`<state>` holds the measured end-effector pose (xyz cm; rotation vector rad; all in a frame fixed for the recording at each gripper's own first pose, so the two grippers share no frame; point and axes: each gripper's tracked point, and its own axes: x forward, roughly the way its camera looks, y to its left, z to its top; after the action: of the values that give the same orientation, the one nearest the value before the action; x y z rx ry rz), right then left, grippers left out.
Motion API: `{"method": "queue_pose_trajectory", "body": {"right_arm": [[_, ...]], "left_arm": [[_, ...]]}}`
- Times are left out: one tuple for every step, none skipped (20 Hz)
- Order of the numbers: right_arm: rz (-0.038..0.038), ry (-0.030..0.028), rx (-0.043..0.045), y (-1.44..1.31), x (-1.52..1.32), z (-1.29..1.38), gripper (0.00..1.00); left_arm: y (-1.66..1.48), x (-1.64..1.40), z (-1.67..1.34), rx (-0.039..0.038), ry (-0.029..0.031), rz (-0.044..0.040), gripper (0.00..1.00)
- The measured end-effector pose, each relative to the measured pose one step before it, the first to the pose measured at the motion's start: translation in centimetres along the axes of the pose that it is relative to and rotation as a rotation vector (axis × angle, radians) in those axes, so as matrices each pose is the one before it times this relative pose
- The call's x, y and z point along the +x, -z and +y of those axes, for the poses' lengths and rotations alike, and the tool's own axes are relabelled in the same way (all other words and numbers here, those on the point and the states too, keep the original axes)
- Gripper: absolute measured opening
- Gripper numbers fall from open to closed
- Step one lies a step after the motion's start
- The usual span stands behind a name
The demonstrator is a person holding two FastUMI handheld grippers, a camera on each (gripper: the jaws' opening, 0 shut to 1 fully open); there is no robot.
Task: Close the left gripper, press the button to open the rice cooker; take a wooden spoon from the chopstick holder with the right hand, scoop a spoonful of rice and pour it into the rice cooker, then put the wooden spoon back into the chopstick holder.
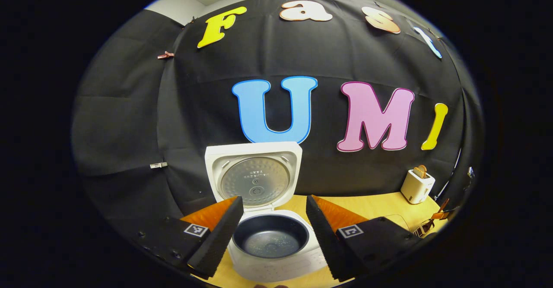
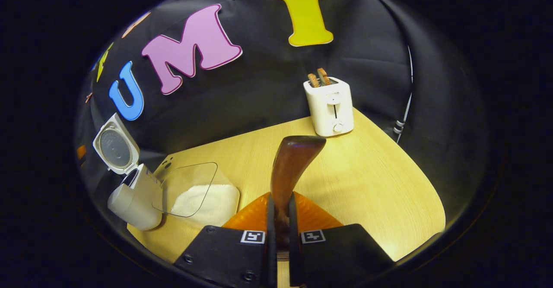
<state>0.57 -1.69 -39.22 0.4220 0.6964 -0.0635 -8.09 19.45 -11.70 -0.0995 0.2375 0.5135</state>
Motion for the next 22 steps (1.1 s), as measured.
{"method": "queue_pose_trajectory", "body": {"right_arm": [[0.00095, 0.00308, -0.0011, -0.003, -0.088, -0.052, 0.15], [0.00291, 0.00081, 0.00269, 0.091, -0.074, 0.063, 0.15], [0.00001, 0.00101, 0.00123, -0.015, -0.099, 0.048, 0.15], [-0.00016, -0.00453, -0.00116, 0.04, -0.267, 0.274, 0.15], [-0.00661, -0.00371, 0.00679, -0.249, -0.222, 0.165, 0.15], [-0.01684, -0.00214, 0.0108, -0.605, -0.377, 0.177, 0.15], [-0.01915, 0.00264, 0.00915, -0.73, -0.33, 0.033, 0.15], [-0.02106, 0.00472, 0.00491, -0.761, -0.318, -0.036, 0.15], [-0.02008, 0.00223, 0.00091, -0.836, -0.407, -0.009, 0.15], [-0.02081, 0.0016, 0.00045, -0.896, -0.348, 0.172, 0.15], [-0.02095, 0.00042, -0.00152, -1.034, -0.339, 0.142, 0.15], [-0.02425, 0.00221, -0.00377, -1.131, -0.339, 0.21, 0.15], [-0.02493, -0.00103, -0.00472, -1.182, -0.34, 0.293, 0.15], [-0.02429, -0.00263, -0.00309, -1.116, -0.29, 0.511, 0.15], [-0.01952, -0.00596, 0.00031, -1.076, -0.154, 0.593, 0.15], [-0.01886, -0.00978, -0.00132, -0.97, -0.04, 1.047, 0.15], [-0.01455, -0.01387, -0.00447, -0.892, -0.037, 1.009, 0.15], [-0.0108, -0.01656, -0.0074, -0.62, 0.014, 1.398, 0.15], [-0.01036, -0.02425, -0.00504, -0.47, 0.23, 1.483, 0.15], [-0.00622, -0.026, -0.0019, -0.341, 0.307, 1.824, 0.15], [-0.00189, -0.02604, -0.00442, -0.022, 0.569, 1.624, 0.15], [0.00089, -0.02604, -0.01058, 0.289, 0.681, 1.774, 0.15]], "left_arm": [[-0.029, 0.078, 0.161, -0.00241, 0.00071, -0.00028, 0.94], [-0.071, 0.06, 0.163, -0.00226, -0.00103, 0.00071, 0.94], [0.126, 0.023, 0.101, -0.00214, 0.00068, -0.00128, 0.93], [-0.047, 0.053, 0.115, -0.00202, 0.00152, -0.00224, 0.93], [-0.103, 0.027, 0.052, -0.00076, 0.00304, -0.00292, 0.94], [0.007, 0.051, 0.077, 0.0013, 0.00215, -0.00304, 0.94], [-0.155, 0.048, 0.149, 0.00107, 0.00092, -0.00374, 0.93], [-0.108, 0.106, 0.149, -0.00215, 0.00174, -0.00356, 0.93], [-0.077, 0.041, 0.094, -0.00504, 0.00298, -0.00282, 0.93], [0.118, 0.07, -0.018, -0.00486, 0.00461, -0.00128, 0.93], [0.049, 0.139, 0.027, -0.00421, 0.00355, -0.00041, 0.94], [0.159, 0.248, 0.033, -0.00544, 0.00534, -0.00082, 0.93], [-0.038, 0.043, 0.013, -0.0057, 0.00525, -0.00145, 0.94], [0.081, 0.192, 0.018, -0.00529, 0.00604, -0.00167, 0.94], [-0.023, 0.181, 0.045, -0.00393, 0.00769, -0.00061, 0.94], [0.119, 0.182, 0.074, -0.00217, 0.00526, -0.00081, 0.94], [0.079, 0.197, 0.168, -0.00235, 0.00638, 0.00066, 0.94], [0.124, 0.159, 0.109, -0.00378, 0.00608, 0.00039, 0.94], [0.024, 0.206, 0.178, -0.00464, 0.00725, -0.00057, 0.94], [0.072, 0.196, 0.249, -0.00395, 0.00458, 0.00028, 0.94], [-0.039, 0.126, 0.332, -0.0031, 0.00526, 0.0004, 0.93], [0.095, 0.1, 0.348, -0.00091, 0.00294, 0.00121, 0.94]]}}
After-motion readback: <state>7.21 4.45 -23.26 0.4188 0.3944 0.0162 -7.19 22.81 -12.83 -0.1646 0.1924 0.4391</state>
